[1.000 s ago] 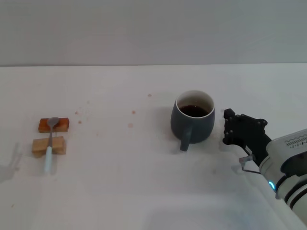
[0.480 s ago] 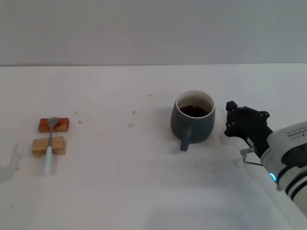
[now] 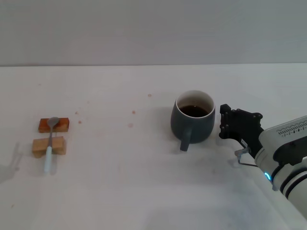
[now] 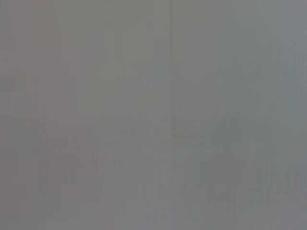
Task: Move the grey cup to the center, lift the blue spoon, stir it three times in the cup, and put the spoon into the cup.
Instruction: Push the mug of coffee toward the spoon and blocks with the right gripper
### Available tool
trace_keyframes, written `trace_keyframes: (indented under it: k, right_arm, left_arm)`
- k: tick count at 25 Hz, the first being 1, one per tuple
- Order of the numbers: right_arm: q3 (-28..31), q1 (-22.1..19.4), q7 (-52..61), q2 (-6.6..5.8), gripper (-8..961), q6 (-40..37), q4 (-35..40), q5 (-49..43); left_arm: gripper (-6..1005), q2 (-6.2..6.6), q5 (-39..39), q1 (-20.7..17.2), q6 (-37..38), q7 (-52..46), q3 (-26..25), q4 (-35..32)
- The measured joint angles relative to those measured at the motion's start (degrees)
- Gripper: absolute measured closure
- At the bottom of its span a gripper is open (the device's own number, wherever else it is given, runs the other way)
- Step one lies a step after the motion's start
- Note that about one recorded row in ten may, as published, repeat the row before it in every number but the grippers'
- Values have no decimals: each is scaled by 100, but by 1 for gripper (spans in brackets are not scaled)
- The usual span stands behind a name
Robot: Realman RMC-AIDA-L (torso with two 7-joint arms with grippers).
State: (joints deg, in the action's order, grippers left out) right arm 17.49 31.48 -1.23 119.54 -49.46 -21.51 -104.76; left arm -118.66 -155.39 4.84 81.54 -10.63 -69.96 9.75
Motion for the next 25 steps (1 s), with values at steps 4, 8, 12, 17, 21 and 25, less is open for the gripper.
trace_keyframes:
  k: [4,8,12,17,21,25]
  right_arm:
    - [-5,14,-2,7,954,22,-21,-7]
    - [-43,30,0,8,954,24,-88,-10]
    - [-66,33,-21,8,954,25,-197,-48]
    - [-71,64,-20,12,954,58,-324,-178]
    - [-71,115,-25,15,954,193,-425,-338]
    - [-77,139,-21,20,954,251,-537,-470]
  left_arm:
    - [240,0,0,0,17,-3,0,0]
    - [242,0,0,-1,20,-3,0,0]
    - [243,0,0,-1,21,-5,0,0]
    - [245,0,0,-1,27,-13,0,0]
    - [247,0,0,-1,29,-12,0,0]
    - [248,0,0,-1,29,-11,0,0]
